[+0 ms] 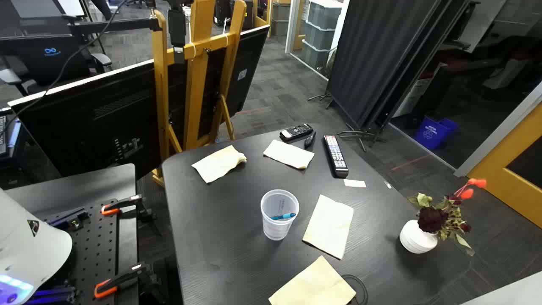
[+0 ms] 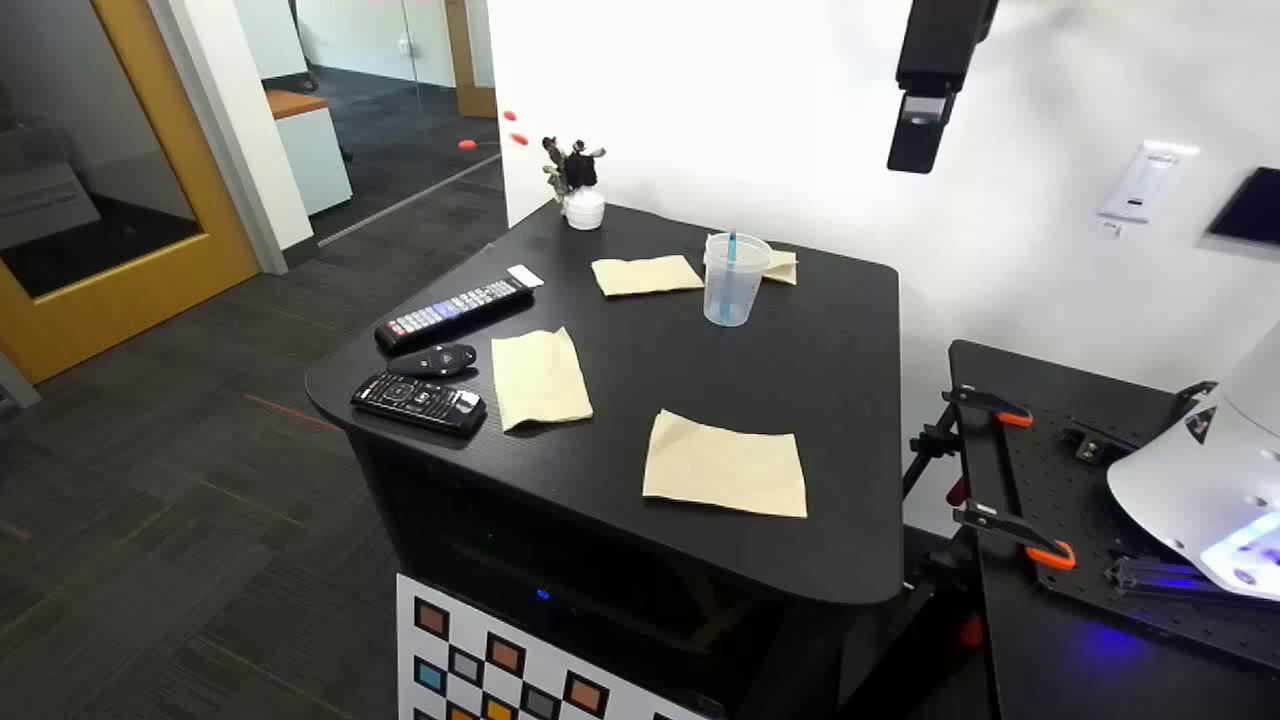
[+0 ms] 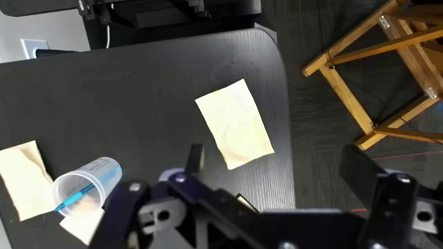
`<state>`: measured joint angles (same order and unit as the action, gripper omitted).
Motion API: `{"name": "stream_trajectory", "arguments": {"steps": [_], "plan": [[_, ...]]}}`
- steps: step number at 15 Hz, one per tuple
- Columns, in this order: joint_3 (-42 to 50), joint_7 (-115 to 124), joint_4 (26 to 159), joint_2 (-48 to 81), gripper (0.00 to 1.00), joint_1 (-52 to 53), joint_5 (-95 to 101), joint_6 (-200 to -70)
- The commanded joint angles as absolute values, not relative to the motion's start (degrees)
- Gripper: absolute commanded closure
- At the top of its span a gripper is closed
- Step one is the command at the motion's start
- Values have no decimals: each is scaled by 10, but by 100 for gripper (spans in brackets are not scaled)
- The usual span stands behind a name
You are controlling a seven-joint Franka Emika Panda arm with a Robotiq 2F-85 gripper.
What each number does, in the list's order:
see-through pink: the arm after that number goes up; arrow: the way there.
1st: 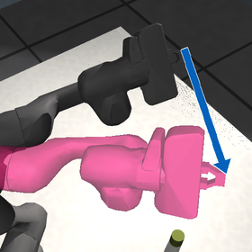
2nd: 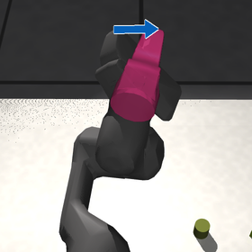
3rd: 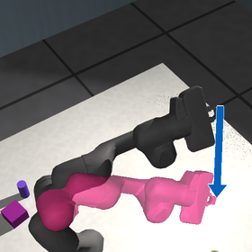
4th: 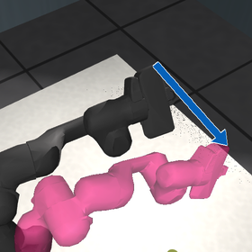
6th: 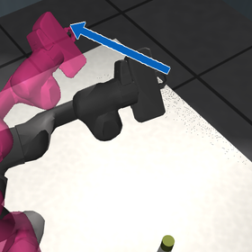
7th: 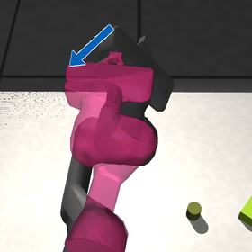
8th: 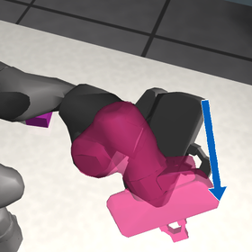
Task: Take the pen out of the cup and put it on the table
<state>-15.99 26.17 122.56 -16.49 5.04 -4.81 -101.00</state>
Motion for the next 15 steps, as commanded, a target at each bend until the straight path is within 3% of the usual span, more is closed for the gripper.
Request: {"name": "stream_trajectory", "arguments": {"steps": [1, 15], "plan": [[-151, 264, 1224, -164, 0, 60, -46, -1009], [-119, 384, 1200, -123, 0, 18, -17, -1059]]}}
